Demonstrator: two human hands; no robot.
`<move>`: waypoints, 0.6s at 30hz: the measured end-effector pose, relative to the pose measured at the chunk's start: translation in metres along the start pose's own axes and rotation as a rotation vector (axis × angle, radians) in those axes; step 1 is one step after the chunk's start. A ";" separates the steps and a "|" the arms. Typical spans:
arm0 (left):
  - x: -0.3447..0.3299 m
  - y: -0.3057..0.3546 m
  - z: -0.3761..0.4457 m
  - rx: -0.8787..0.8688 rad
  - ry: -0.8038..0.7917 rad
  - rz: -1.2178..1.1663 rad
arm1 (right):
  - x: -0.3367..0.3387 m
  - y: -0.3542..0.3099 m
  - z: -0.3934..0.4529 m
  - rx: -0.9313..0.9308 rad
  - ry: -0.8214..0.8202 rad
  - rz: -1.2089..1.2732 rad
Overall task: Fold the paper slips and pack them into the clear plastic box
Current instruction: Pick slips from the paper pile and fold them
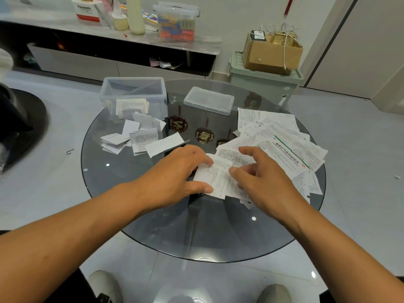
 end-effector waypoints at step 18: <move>-0.003 0.004 -0.003 0.033 0.006 -0.111 | -0.011 -0.005 0.006 -0.317 -0.010 0.657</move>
Point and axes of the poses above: each hand's wrist, its own z-axis towards the middle knuckle, its own x-axis out of the back of the hand, y = z × x, the point moved 5 cm from there along z, towards the middle knuckle
